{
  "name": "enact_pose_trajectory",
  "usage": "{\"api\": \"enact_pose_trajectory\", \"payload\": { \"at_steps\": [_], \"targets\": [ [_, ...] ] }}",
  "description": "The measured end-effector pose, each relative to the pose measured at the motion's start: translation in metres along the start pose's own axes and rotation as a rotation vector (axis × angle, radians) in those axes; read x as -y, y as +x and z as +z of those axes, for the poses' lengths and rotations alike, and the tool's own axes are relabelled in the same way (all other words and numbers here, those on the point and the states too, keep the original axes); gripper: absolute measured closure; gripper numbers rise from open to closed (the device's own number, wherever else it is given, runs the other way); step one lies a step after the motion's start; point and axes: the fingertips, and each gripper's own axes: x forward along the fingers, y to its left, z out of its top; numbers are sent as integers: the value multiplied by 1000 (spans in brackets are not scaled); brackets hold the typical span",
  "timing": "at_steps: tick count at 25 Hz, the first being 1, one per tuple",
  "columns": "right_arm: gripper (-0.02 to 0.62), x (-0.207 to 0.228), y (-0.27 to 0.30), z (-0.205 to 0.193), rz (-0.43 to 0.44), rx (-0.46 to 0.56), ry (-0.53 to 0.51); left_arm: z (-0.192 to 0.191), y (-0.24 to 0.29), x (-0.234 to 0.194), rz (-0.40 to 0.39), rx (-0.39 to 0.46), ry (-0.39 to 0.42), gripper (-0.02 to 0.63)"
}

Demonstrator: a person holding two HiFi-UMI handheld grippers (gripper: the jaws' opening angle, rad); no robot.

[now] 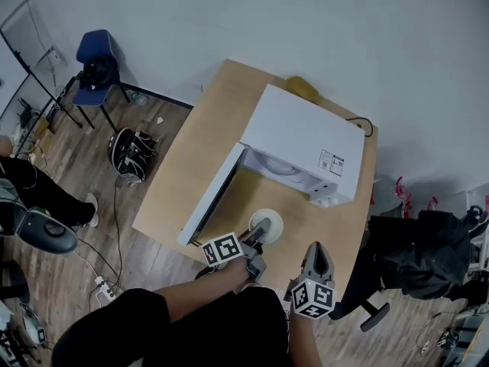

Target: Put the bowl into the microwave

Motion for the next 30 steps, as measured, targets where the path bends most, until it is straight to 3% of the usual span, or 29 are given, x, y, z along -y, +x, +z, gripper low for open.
{"api": "enact_pose_trajectory", "payload": {
  "at_steps": [7,14,18,22,26,30],
  "targets": [
    [535,2,29,-21,42,-56,14,35,52,-26,15,65,15,413],
    [535,8,75,-9,121,-49,-14,57,102,-41,61,104,-22,413],
    [535,13,98,-17,131,-73,25,73,127,-55,86,131,-20,413],
    [535,18,120,-24,155,-106,10,90,156,-65,59,178,-44,413],
    [535,21,135,-26,160,-120,13,100,177,-79,80,178,-18,413],
    [535,18,141,-26,179,-128,22,106,193,-91,69,190,-90,413]
  ]
}}
